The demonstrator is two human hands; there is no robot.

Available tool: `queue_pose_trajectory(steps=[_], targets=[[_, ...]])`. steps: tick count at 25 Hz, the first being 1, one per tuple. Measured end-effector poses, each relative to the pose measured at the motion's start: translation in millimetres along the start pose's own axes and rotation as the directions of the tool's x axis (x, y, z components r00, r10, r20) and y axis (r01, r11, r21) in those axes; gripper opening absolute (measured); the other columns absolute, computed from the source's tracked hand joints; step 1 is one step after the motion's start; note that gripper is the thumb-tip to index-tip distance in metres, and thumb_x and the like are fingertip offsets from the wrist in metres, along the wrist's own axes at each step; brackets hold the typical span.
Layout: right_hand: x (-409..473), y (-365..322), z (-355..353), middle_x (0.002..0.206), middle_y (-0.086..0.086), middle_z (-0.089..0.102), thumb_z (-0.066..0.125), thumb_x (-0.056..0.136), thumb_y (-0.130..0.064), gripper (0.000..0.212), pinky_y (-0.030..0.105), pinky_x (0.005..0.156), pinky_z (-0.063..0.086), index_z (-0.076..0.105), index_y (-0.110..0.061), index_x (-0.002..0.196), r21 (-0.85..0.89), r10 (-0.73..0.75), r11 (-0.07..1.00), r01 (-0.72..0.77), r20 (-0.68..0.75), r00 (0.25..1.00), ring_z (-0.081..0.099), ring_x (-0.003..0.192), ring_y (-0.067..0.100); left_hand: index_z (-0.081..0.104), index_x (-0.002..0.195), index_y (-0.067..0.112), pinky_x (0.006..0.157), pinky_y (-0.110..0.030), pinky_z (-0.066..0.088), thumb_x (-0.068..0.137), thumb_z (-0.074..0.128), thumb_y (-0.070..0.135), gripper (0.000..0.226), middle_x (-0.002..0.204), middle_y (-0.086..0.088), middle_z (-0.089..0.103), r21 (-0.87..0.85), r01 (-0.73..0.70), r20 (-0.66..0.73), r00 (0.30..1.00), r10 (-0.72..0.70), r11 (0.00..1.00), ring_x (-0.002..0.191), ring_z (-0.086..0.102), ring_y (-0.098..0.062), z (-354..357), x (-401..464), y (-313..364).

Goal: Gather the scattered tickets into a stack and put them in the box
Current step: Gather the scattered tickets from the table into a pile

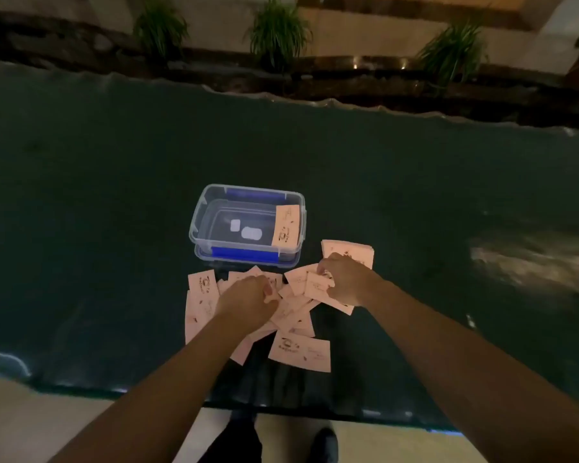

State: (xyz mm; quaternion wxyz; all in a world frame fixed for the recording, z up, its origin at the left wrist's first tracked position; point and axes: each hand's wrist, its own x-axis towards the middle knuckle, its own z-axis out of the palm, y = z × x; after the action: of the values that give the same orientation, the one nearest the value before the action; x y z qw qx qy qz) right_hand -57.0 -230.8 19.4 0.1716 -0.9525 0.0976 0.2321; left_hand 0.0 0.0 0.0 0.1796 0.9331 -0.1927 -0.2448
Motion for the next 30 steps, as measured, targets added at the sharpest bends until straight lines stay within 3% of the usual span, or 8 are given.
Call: queue_pose_trajectory(steps=[4, 6, 9, 13, 16, 22, 25, 30], targets=[[19, -2, 13, 0.156, 0.002, 0.045, 0.075, 0.092, -0.015, 0.069, 0.040, 0.108, 0.046, 0.046, -0.026, 0.154, -0.129, 0.014, 0.992, 0.000, 0.107, 0.994, 0.045, 0.141, 0.025, 0.061, 0.120, 0.029, 0.086, -0.030, 0.047, 0.093, 0.065, 0.046, 0.032, 0.113, 0.007, 0.064, 0.057, 0.003, 0.080, 0.997, -0.007, 0.998, 0.098, 0.056, -0.010, 23, 5, -10], [29, -2, 19, 0.166, 0.002, 0.036, 0.078, 0.090, -0.017, 0.080, 0.045, 0.116, 0.041, 0.037, -0.024, 0.159, -0.170, 0.001, 0.985, 0.020, 0.125, 0.992, 0.035, 0.150, 0.026, 0.055, 0.131, 0.028, 0.097, -0.037, 0.050, 0.089, 0.068, 0.048, 0.048, 0.132, 0.002, 0.060, 0.057, -0.014, 0.083, 0.997, 0.009, 0.998, 0.115, 0.055, -0.016, 32, 6, -12], [39, -3, 24, 0.173, 0.001, 0.025, 0.082, 0.086, -0.015, 0.094, 0.049, 0.121, 0.033, 0.029, -0.028, 0.163, -0.211, -0.015, 0.977, 0.044, 0.138, 0.990, 0.022, 0.158, 0.026, 0.040, 0.147, 0.027, 0.112, -0.048, 0.044, 0.082, 0.072, 0.057, 0.079, 0.152, -0.002, 0.046, 0.197, -0.073, 0.081, 0.995, 0.058, 0.978, 0.141, 0.043, -0.027, 44, 6, -13], [45, -2, 30, 0.169, 0.002, 0.033, 0.083, 0.084, -0.015, 0.101, 0.050, 0.119, 0.036, 0.023, -0.029, 0.164, -0.187, 0.008, 0.982, 0.024, 0.168, 0.986, 0.029, 0.155, 0.027, 0.029, 0.154, 0.022, 0.116, -0.055, 0.035, 0.078, 0.073, 0.063, 0.097, 0.160, -0.006, 0.037, 0.285, -0.121, 0.146, 0.986, 0.081, 0.951, 0.147, 0.034, -0.030, 57, 5, -7], [44, 1, 32, 0.169, 0.006, 0.033, 0.086, 0.084, -0.021, 0.104, 0.050, 0.120, 0.034, 0.021, -0.025, 0.166, -0.206, 0.010, 0.978, 0.030, 0.190, 0.982, 0.029, 0.155, 0.029, 0.025, 0.157, 0.021, 0.119, -0.052, 0.034, 0.081, 0.077, 0.053, 0.098, 0.162, -0.006, 0.035, 0.261, -0.118, 0.149, 0.985, 0.081, 0.958, 0.149, 0.032, -0.029, 62, 8, -6], [34, 5, 41, 0.156, 0.004, 0.043, 0.086, 0.083, -0.017, 0.087, 0.045, 0.112, 0.042, 0.042, -0.026, 0.157, -0.140, -0.082, 0.983, 0.118, 0.236, 0.968, 0.040, 0.143, 0.025, 0.033, 0.153, 0.026, 0.119, -0.047, 0.035, 0.080, 0.083, 0.034, 0.089, 0.155, 0.000, 0.042, -0.051, -0.064, 0.081, 0.994, 0.068, 0.997, 0.145, 0.036, -0.023, 65, 14, -14], [28, 4, 49, 0.162, 0.001, 0.042, 0.086, 0.082, -0.017, 0.087, 0.048, 0.118, 0.037, 0.042, -0.026, 0.156, -0.078, -0.090, 0.991, 0.113, 0.254, 0.963, 0.037, 0.149, 0.025, 0.039, 0.149, 0.024, 0.118, -0.042, 0.034, 0.088, 0.073, 0.032, 0.070, 0.153, -0.001, 0.041, -0.023, -0.138, 0.058, 0.989, 0.140, 0.990, 0.142, 0.039, -0.021, 66, 15, -15], [15, 0, 57, 0.153, 0.002, 0.048, 0.083, 0.084, -0.023, 0.082, 0.046, 0.112, 0.041, 0.041, -0.028, 0.154, -0.036, -0.088, 0.995, 0.098, 0.207, 0.974, 0.040, 0.142, 0.024, 0.052, 0.139, 0.023, 0.116, -0.039, 0.039, 0.093, 0.067, 0.031, 0.049, 0.144, 0.001, 0.049, -0.024, -0.256, -0.004, 0.967, 0.256, 0.966, 0.130, 0.043, -0.012, 61, 2, -33]])
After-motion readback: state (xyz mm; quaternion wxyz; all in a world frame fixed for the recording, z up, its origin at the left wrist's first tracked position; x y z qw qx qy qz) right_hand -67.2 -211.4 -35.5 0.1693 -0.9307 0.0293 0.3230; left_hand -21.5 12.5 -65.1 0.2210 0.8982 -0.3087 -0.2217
